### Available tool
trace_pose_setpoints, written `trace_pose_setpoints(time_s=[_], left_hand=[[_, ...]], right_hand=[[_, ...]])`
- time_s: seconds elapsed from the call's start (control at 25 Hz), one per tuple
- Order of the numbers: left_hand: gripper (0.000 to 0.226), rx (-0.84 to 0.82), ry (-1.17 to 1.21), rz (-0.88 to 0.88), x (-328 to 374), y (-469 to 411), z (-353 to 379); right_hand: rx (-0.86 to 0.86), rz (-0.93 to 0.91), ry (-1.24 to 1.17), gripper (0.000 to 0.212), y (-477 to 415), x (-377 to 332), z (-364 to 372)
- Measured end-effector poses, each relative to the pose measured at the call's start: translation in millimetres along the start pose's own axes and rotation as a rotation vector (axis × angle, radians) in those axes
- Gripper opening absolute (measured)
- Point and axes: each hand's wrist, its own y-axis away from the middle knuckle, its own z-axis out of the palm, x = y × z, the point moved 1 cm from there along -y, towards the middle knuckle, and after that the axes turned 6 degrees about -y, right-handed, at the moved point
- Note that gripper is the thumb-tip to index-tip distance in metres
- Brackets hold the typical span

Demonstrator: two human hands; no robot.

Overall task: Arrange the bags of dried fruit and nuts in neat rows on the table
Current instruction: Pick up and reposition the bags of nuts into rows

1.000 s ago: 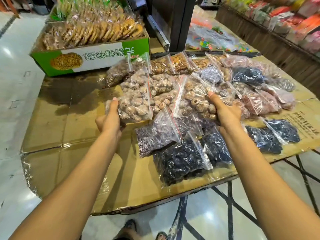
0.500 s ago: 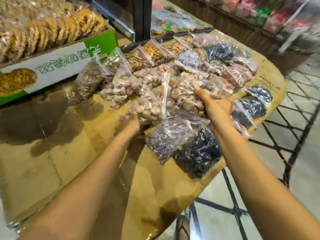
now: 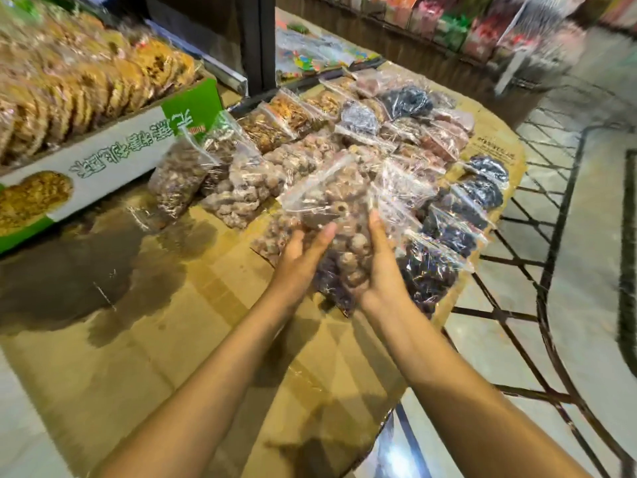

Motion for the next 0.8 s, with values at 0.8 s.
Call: trace_pose_setpoints(time_s=[0.8], left_hand=[[0.093, 0.125, -0.589, -0.089, 13, -128, -206]], right_hand=[[0.121, -0.372, 1.926, 0.102, -108, -11, 45]])
